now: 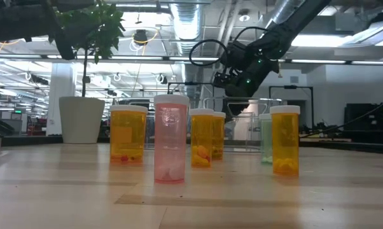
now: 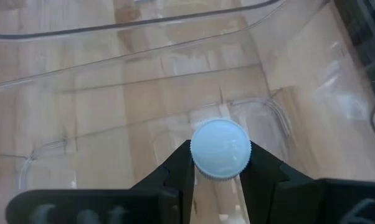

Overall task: Pick and place medicine bottles into bin by pill shape (circle, oval)
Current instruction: Put the blue capsule bottle into the left transparent bin

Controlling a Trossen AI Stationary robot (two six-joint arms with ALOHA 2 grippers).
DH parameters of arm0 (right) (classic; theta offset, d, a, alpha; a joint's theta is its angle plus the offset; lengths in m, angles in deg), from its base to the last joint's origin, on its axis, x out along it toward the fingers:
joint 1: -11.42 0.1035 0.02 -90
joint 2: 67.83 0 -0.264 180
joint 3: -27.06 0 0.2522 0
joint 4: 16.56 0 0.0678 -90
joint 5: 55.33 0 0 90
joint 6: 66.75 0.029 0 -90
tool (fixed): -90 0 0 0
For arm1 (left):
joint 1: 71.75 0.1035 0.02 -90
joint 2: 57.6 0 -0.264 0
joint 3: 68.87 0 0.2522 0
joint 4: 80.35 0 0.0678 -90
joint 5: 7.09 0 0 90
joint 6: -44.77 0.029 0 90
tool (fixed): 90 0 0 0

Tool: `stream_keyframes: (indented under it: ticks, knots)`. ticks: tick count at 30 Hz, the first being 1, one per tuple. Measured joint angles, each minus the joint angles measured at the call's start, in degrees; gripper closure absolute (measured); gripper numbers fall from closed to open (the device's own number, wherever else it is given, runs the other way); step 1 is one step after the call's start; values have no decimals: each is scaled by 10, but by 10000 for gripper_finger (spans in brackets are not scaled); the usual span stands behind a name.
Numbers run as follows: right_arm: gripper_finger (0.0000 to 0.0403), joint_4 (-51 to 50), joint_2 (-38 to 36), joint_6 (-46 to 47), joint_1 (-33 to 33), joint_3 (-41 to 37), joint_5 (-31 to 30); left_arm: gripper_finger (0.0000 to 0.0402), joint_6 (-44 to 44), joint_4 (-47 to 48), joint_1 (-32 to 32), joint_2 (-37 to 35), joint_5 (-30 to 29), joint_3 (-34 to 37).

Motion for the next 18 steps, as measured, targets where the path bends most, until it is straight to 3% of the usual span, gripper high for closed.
stream_keyframes:
  ticks: [18]
  knots:
    - [289,21,0,-6,0,0,0,162,0,0,0,0,-2,0]
